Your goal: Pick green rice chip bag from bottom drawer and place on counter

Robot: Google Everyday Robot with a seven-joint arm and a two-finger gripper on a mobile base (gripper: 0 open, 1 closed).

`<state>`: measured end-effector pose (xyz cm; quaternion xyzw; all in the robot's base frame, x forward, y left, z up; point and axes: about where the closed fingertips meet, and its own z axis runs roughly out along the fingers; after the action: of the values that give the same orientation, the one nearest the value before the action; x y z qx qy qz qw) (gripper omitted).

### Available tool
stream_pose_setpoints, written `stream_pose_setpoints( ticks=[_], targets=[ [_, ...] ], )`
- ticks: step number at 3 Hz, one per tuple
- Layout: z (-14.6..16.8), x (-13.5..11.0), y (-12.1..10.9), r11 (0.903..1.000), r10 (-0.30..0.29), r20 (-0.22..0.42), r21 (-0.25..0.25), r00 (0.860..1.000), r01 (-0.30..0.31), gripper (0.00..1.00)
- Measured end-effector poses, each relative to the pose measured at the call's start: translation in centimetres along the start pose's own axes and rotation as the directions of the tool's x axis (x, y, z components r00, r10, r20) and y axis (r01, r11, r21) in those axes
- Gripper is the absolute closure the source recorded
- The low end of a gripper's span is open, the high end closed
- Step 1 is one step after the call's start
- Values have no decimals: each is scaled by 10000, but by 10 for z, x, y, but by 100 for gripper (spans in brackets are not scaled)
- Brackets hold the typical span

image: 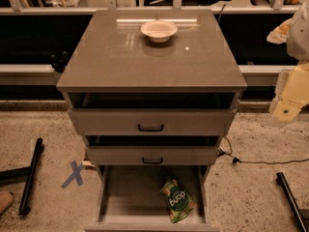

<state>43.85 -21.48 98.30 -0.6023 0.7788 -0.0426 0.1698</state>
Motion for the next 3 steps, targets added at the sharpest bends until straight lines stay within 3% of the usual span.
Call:
stream_pose_setpoints(
  ticks=[1, 2, 3],
  targets=[
    [0, 0, 0, 10000, 0, 0, 0, 10000, 0, 0],
    [34, 16, 15, 9954, 814, 277, -528, 9963, -799, 0],
    [117, 42, 53, 9560, 2528, 1187, -1833, 9602, -2291, 0]
  ],
)
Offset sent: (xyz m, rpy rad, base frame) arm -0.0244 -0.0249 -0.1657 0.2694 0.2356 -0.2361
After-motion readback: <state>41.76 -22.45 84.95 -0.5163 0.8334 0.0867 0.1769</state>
